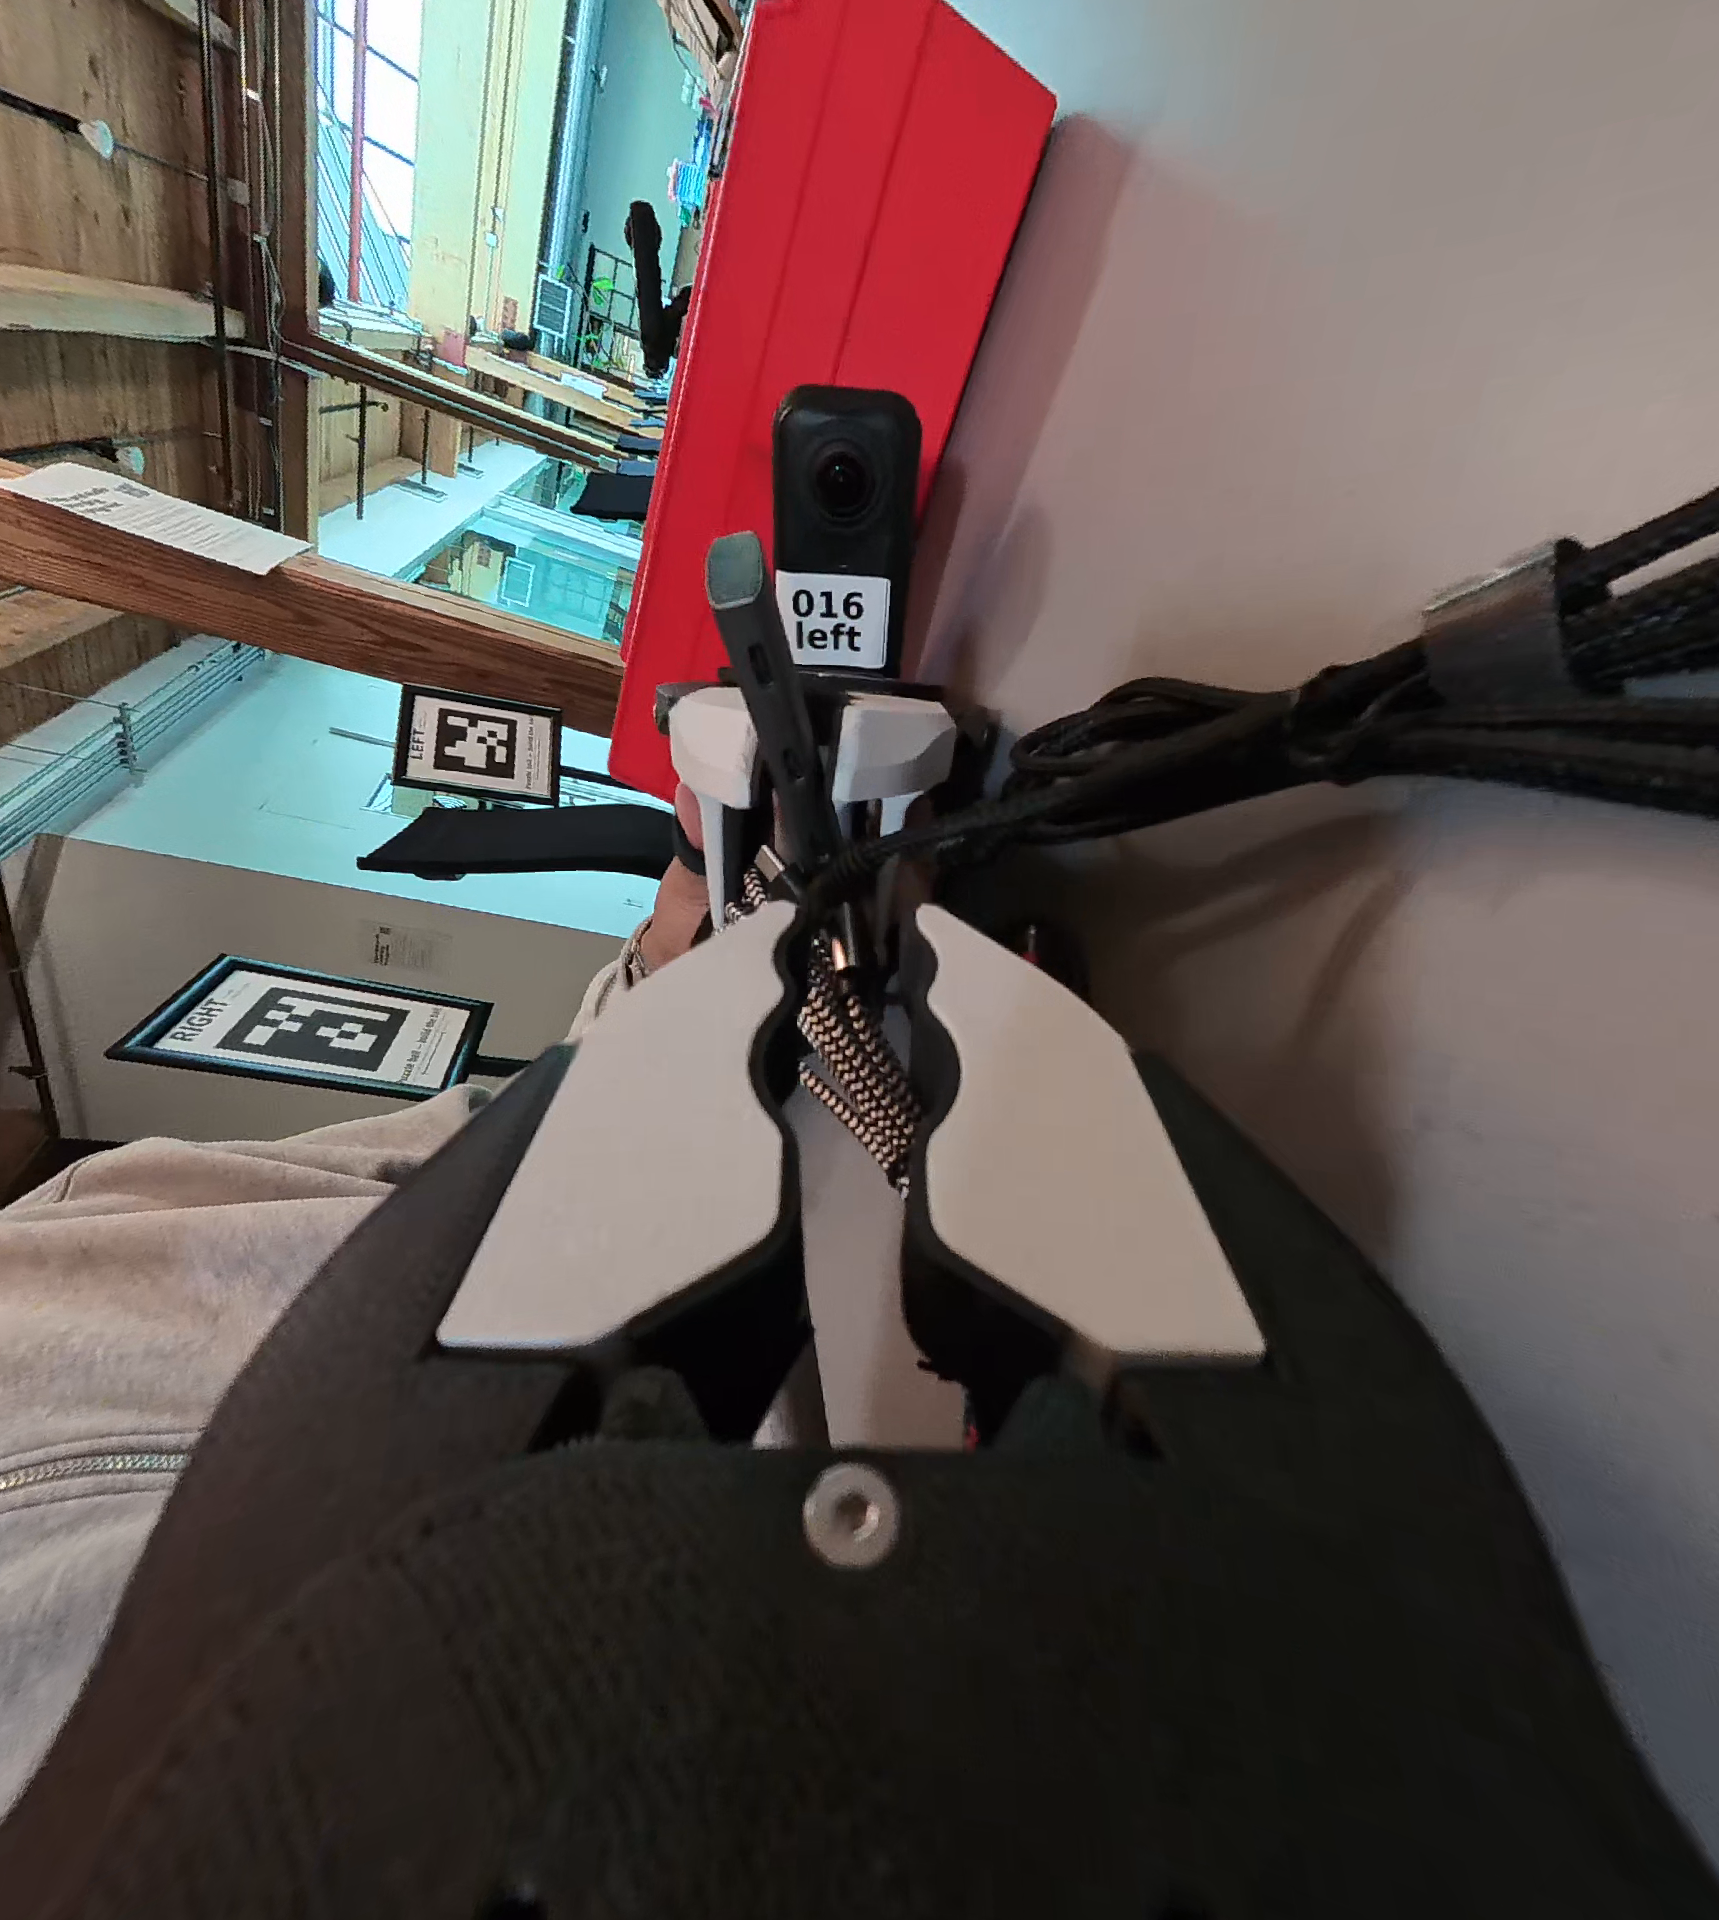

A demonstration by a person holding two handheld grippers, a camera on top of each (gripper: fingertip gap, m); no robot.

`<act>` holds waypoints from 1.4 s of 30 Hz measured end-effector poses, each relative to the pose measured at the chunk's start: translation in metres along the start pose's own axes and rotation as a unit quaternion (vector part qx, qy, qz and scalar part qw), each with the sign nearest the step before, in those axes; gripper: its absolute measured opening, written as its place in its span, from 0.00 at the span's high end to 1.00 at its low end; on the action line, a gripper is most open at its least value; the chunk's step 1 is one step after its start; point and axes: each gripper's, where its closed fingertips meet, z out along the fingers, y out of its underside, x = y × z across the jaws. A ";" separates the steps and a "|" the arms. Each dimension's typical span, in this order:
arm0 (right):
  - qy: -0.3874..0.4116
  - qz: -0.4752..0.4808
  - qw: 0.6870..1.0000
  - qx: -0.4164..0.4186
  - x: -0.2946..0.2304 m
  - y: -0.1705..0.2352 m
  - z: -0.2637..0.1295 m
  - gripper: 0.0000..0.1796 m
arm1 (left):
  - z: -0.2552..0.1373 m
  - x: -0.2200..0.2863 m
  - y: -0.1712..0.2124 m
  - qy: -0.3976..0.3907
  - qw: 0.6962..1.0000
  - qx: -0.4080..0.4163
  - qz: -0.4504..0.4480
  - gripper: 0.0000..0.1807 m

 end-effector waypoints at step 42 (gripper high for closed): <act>0.098 -0.073 0.989 0.079 -0.001 -0.018 0.001 0.97 | 0.002 -0.005 0.003 -0.049 0.997 -0.003 0.055 0.94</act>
